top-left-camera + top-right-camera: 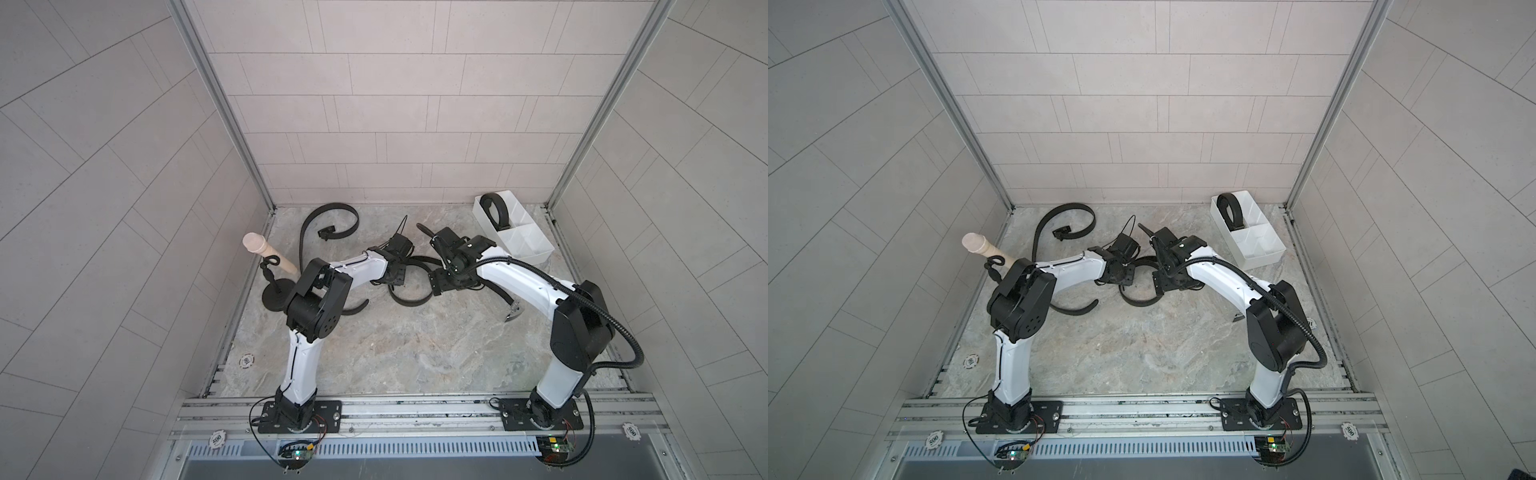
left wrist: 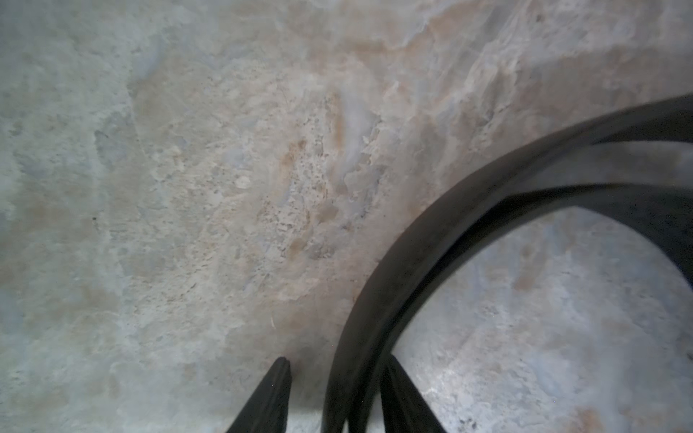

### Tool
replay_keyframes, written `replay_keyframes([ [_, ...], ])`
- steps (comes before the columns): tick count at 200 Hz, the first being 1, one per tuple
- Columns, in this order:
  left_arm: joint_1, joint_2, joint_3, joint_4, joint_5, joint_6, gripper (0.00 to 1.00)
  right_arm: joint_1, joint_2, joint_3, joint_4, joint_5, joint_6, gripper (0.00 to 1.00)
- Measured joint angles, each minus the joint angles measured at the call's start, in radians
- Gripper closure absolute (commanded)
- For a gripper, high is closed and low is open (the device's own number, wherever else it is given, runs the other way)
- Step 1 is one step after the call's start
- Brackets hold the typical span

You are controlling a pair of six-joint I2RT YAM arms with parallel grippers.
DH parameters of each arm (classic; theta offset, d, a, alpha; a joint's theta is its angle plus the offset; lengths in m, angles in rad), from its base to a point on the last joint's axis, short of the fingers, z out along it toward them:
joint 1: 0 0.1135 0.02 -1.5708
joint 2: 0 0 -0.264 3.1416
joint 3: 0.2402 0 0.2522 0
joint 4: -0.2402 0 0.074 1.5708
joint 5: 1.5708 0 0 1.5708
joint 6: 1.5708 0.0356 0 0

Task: Place the belts into the storage roll
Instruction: Roll the belt at the center of the board.

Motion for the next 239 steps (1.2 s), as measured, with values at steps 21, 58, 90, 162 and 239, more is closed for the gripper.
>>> replay_keyframes([
  [21, -0.003, 0.006, 0.013, -0.016, 0.002, 0.010, 0.57, -0.095, 0.076, 0.070, 0.029, 0.002, -0.098, 0.14],
  [58, -0.005, 0.016, 0.036, -0.043, -0.001, 0.017, 0.57, -0.200, 0.307, 0.265, 0.045, -0.053, -0.227, 0.20],
  [90, -0.018, 0.045, 0.093, -0.096, -0.007, 0.035, 0.55, -0.196, 0.457, 0.343, 0.039, -0.083, -0.284, 0.40],
  [162, -0.094, 0.196, 0.382, -0.354, -0.036, 0.129, 0.54, -0.203, 0.400, 0.194, 0.061, -0.093, -0.233, 0.75],
  [239, -0.042, 0.341, 0.644, -0.516, -0.045, 0.139, 0.65, -0.211, 0.205, -0.111, 0.132, -0.114, -0.113, 0.80],
])
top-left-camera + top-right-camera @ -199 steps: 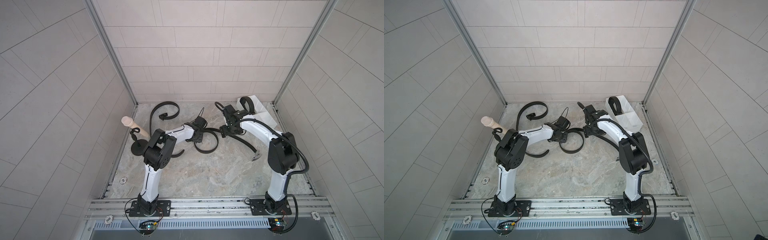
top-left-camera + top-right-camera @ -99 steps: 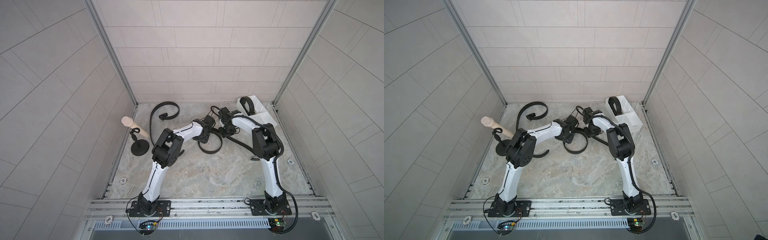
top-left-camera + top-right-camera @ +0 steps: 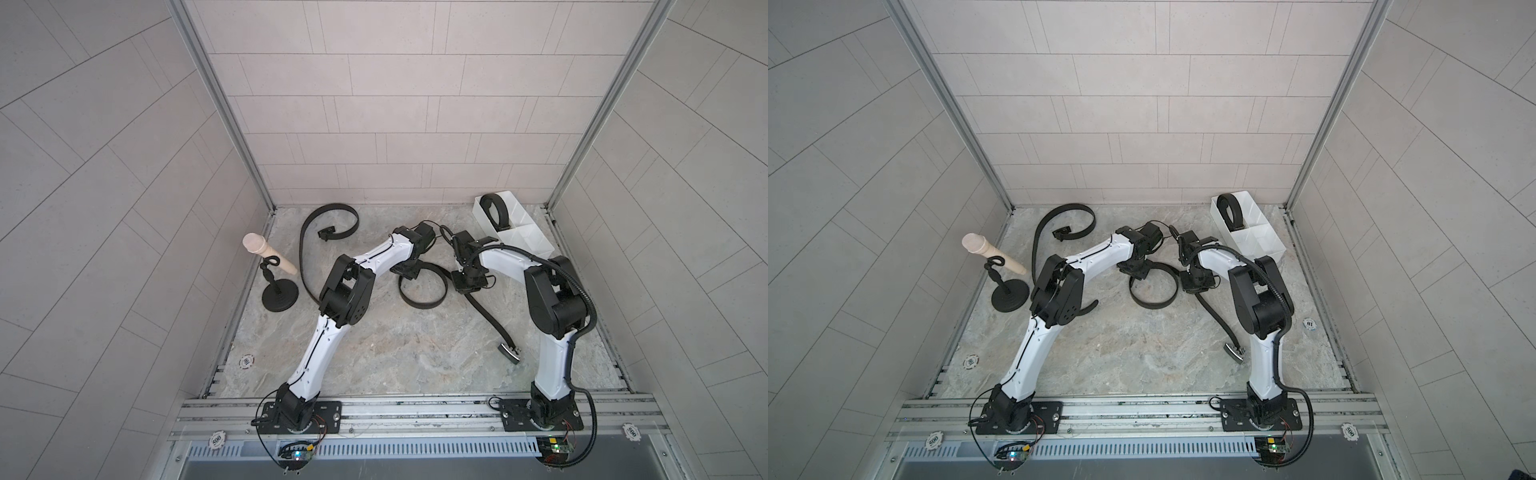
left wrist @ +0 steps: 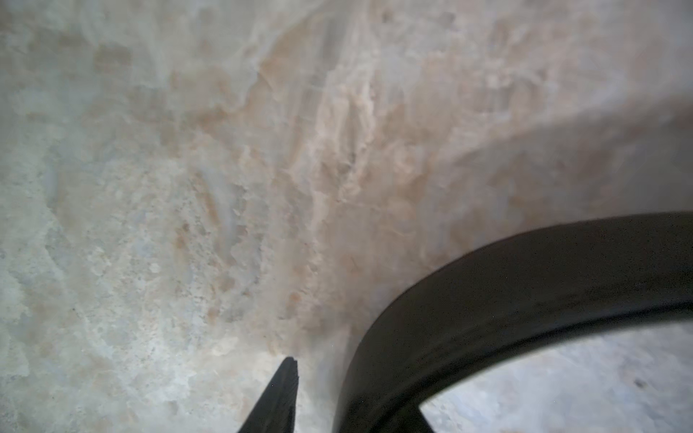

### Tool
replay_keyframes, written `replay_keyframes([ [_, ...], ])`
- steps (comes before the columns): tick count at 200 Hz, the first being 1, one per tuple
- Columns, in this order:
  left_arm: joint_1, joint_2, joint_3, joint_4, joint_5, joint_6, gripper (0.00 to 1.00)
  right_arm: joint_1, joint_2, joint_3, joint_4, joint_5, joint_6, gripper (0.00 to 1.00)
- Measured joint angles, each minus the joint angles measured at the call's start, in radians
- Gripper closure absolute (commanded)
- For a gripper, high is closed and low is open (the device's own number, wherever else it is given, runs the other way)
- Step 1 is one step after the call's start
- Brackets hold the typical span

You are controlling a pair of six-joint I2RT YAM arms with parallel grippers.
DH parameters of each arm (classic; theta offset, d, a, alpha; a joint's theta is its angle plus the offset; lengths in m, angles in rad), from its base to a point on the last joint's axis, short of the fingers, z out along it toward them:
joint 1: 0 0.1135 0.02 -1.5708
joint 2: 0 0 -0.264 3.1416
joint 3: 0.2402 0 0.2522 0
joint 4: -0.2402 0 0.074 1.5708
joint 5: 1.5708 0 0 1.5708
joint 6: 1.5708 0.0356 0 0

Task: Place the belts into the storage roll
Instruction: Roll the belt at the center of the board.

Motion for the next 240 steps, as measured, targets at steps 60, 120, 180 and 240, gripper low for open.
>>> replay_keyframes([
  [60, 0.048, 0.053, 0.094, -0.014, 0.031, -0.055, 0.75, -0.003, -0.128, -0.190, 0.142, -0.144, 0.138, 0.83],
  [120, 0.035, 0.084, 0.146, 0.026, 0.098, -0.224, 0.81, 0.144, -0.096, -0.198, 0.354, -0.304, 0.400, 0.86],
  [180, 0.025, 0.105, 0.176, 0.059, 0.099, -0.286, 0.80, 0.179, -0.046, -0.195, 0.593, -0.353, 0.718, 0.73],
  [240, 0.019, 0.049, 0.060, 0.156, 0.106, -0.277, 0.65, 0.176, -0.034, -0.007, 0.281, -0.290, 0.569, 0.62],
])
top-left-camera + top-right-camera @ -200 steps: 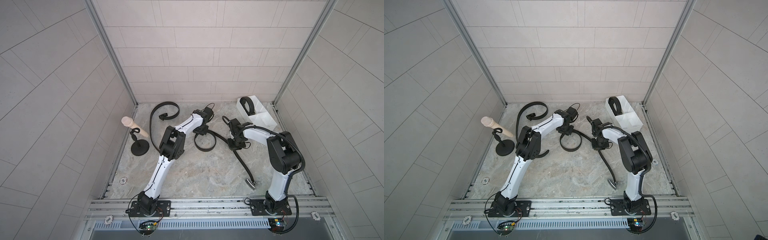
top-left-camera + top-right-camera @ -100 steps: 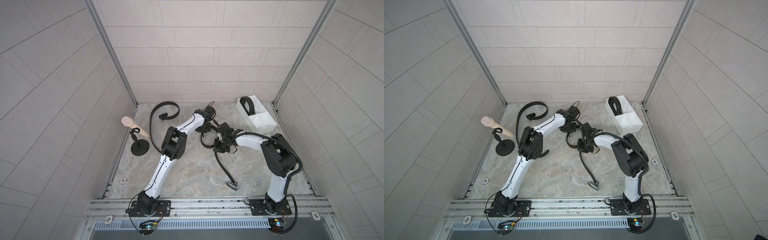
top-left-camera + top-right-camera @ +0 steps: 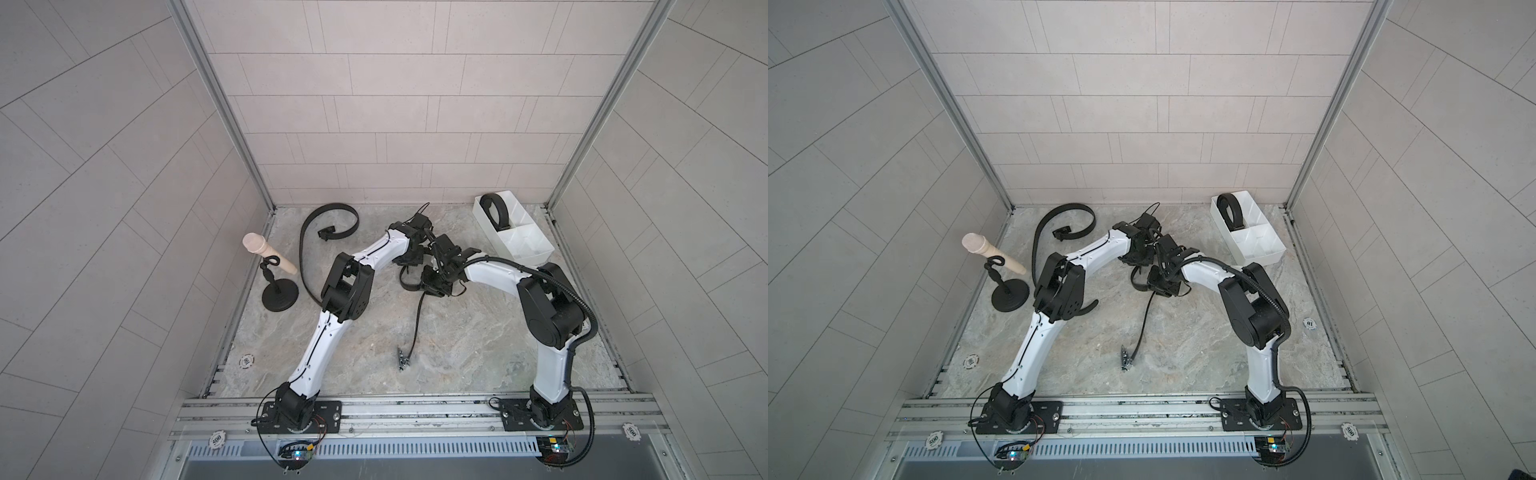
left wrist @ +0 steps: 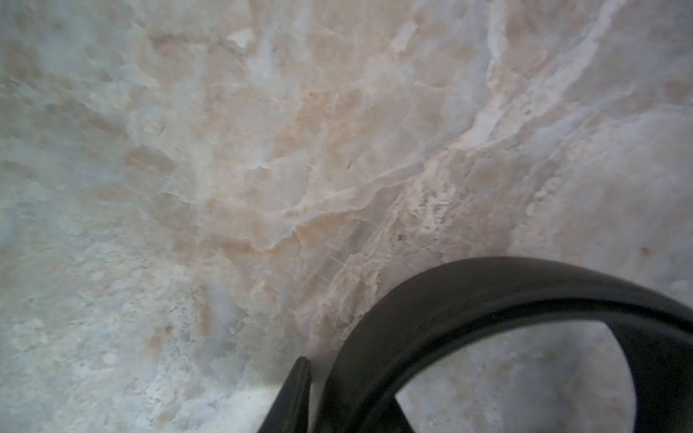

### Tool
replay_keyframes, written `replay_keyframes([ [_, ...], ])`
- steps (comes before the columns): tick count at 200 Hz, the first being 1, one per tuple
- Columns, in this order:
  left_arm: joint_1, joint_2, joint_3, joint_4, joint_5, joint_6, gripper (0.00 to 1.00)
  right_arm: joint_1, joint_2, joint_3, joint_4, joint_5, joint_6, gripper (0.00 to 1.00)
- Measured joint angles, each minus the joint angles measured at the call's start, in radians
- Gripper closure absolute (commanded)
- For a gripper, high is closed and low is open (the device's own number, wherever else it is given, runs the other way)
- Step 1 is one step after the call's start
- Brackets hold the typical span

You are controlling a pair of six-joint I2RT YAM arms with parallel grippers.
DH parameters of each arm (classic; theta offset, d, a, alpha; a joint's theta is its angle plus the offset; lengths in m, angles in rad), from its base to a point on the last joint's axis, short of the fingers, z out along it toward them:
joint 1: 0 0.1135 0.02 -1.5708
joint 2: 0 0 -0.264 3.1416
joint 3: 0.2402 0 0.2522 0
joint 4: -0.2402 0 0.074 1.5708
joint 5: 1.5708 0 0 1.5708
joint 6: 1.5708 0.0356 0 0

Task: Place the belts into the storage roll
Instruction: Roll the belt at the center of the board.

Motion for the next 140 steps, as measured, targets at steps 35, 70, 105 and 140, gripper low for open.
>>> replay_keyframes([
  [35, -0.011, -0.046, -0.074, 0.019, 0.014, 0.008, 0.53, -0.018, -0.037, 0.094, -0.206, 0.113, -0.177, 0.55],
  [70, -0.027, -0.087, -0.131, 0.019, 0.035, 0.013, 0.43, -0.069, -0.014, 0.164, -0.301, 0.210, -0.315, 0.43],
  [105, -0.034, -0.164, -0.187, 0.031, 0.053, 0.022, 0.22, -0.111, 0.076, 0.243, -0.343, 0.269, -0.394, 0.38],
  [140, -0.051, -0.348, -0.325, 0.084, 0.053, 0.018, 0.17, -0.119, 0.141, 0.268, -0.368, 0.280, -0.438, 0.38],
])
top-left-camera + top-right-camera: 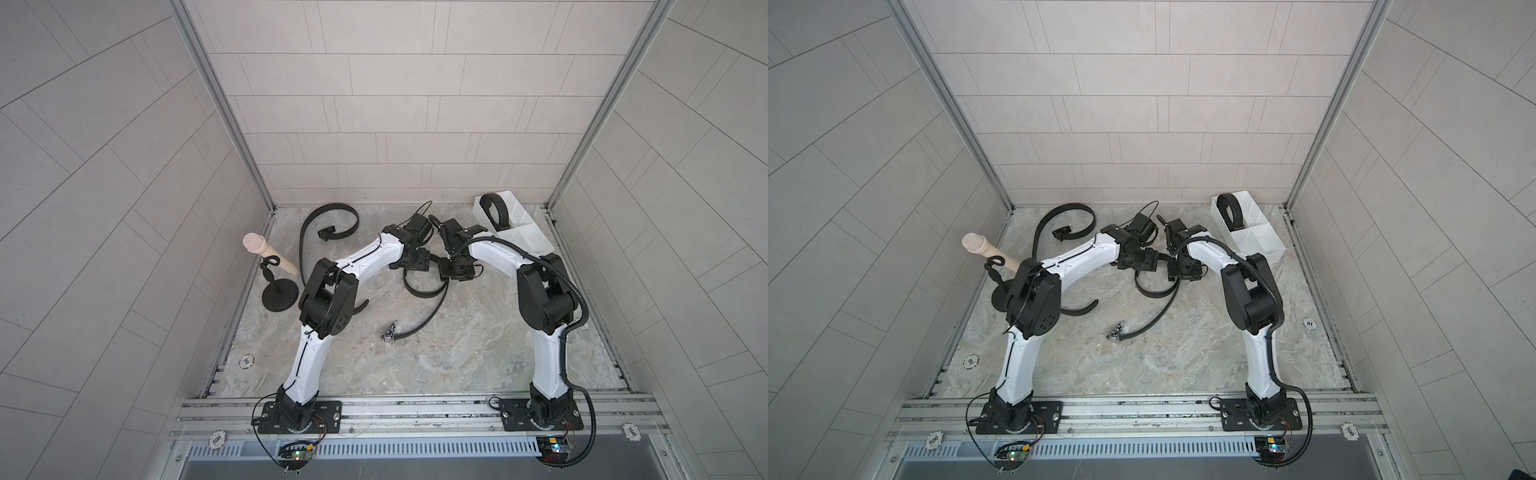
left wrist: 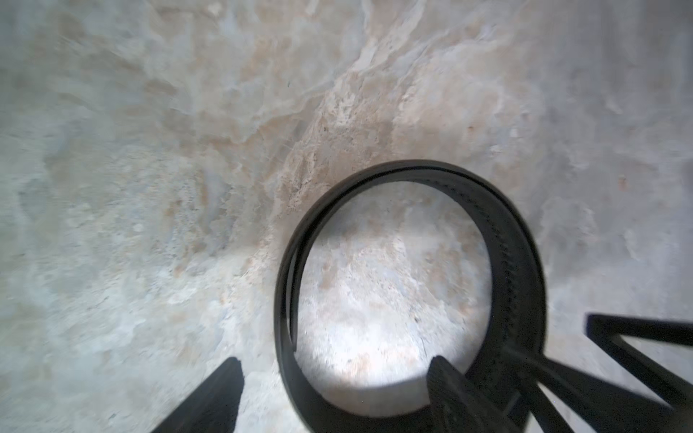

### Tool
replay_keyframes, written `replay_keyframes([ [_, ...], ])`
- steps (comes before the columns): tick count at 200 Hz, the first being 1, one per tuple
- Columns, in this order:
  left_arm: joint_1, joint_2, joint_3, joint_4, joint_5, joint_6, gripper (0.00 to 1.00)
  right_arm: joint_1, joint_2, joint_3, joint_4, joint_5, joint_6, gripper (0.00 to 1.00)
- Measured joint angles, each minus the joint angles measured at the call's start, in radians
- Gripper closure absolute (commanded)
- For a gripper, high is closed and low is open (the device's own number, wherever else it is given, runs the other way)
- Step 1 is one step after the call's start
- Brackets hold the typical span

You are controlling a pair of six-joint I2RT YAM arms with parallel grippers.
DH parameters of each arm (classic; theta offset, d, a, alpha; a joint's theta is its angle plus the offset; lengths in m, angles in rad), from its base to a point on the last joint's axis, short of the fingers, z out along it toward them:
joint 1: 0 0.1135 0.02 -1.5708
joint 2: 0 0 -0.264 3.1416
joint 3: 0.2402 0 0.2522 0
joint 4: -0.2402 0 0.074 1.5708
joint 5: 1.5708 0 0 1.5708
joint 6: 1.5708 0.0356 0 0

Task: Place the belts into the storage roll
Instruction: Roll the belt at the center of the board.

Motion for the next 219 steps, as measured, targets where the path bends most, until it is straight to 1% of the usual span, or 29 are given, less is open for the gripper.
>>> replay_keyframes([
  [17, -0.016, -0.105, -0.105, 0.027, -0.006, -0.011, 0.17, 0.000, 0.022, 0.011, -0.002, 0.000, -0.013, 0.38],
  [39, -0.065, -0.228, -0.290, 0.070, -0.006, -0.048, 0.17, 0.000, 0.030, 0.015, -0.002, -0.004, -0.021, 0.38],
  [57, -0.118, -0.287, -0.430, 0.085, -0.003, -0.082, 0.17, 0.000, 0.031, 0.016, 0.000, -0.007, -0.024, 0.38],
  [71, -0.168, -0.303, -0.495, 0.085, -0.009, -0.093, 0.17, 0.000, 0.033, 0.016, 0.003, -0.008, -0.026, 0.38],
  [87, -0.227, -0.305, -0.515, 0.086, -0.029, -0.086, 0.17, 0.000, 0.043, 0.016, 0.009, -0.011, -0.026, 0.38],
  [111, -0.290, -0.306, -0.512, 0.110, -0.045, -0.047, 0.16, 0.000, 0.069, 0.022, 0.010, -0.015, -0.026, 0.38],
  [134, -0.303, -0.295, -0.505, 0.128, -0.030, 0.000, 0.18, 0.000, 0.076, 0.031, 0.013, -0.017, -0.026, 0.39],
  [149, -0.307, -0.267, -0.487, 0.130, -0.016, 0.028, 0.22, -0.003, 0.076, 0.032, 0.012, -0.018, -0.026, 0.43],
  [156, -0.308, -0.248, -0.476, 0.127, -0.014, 0.041, 0.26, -0.004, 0.076, 0.032, 0.011, -0.018, -0.027, 0.45],
  [168, -0.311, -0.209, -0.460, 0.129, -0.009, 0.055, 0.35, -0.006, 0.076, 0.031, 0.013, -0.019, -0.031, 0.50],
  [182, -0.314, -0.175, -0.460, 0.129, 0.002, 0.070, 0.50, -0.010, 0.075, 0.024, 0.019, -0.017, -0.033, 0.53],
  [203, -0.314, -0.150, -0.478, 0.119, -0.002, 0.074, 0.80, -0.014, 0.057, -0.007, 0.037, -0.009, -0.044, 0.56],
  [219, -0.301, -0.167, -0.505, 0.121, -0.022, 0.061, 0.96, -0.020, 0.032, -0.048, 0.048, -0.005, -0.058, 0.61],
])
